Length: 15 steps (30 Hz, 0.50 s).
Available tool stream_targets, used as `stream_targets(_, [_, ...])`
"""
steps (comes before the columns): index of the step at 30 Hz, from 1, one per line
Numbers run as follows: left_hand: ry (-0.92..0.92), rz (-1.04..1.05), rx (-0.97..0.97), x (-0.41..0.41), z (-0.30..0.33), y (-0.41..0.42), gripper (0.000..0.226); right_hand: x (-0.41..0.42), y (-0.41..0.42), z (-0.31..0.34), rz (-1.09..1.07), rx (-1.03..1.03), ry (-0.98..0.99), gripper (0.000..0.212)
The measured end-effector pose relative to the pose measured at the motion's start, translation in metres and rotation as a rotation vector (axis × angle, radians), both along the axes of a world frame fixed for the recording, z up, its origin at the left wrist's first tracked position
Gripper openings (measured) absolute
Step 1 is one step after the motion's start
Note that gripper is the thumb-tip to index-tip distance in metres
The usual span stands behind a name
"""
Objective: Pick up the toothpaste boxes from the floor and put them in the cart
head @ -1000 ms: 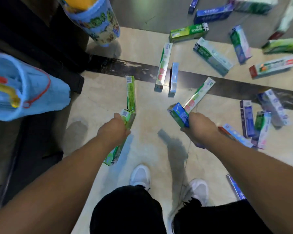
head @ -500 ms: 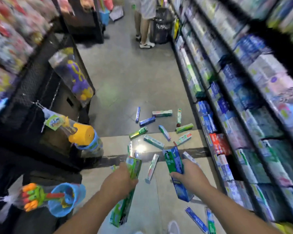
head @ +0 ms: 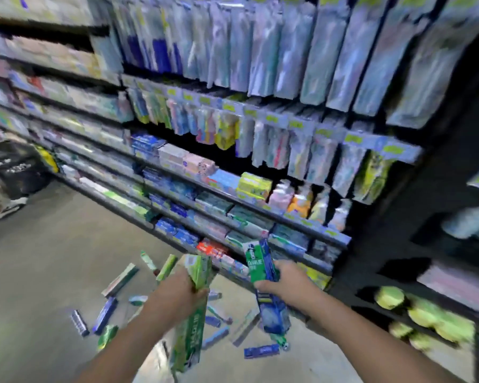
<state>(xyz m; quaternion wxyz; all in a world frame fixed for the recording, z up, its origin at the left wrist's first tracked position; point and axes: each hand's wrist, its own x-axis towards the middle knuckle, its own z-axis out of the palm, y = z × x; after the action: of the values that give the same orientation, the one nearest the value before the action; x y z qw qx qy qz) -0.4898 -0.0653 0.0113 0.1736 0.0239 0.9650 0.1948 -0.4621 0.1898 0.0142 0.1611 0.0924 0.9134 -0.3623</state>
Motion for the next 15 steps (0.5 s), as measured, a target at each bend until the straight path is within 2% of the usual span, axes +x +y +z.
stream_targets(2, [0.026,-0.087,0.021,-0.004,0.020,0.056,0.043,0.021,0.050,0.013,-0.108,0.004,0.042,0.058])
stream_targets(7, [0.008,-0.326,0.102,0.008,0.042,0.206,0.044,0.100,0.174,0.038,-0.378,0.029,0.081,0.044])
stream_targets(12, [-0.076,-0.550,0.133,0.064,0.052,0.367,0.048,0.198,0.298,0.041,-0.635,-0.002,0.076,0.039])
stream_targets(15, [-0.023,-0.690,0.079,0.112,0.052,0.457,0.053,0.259,0.362,0.048,-0.751,-0.032,0.105,0.028])
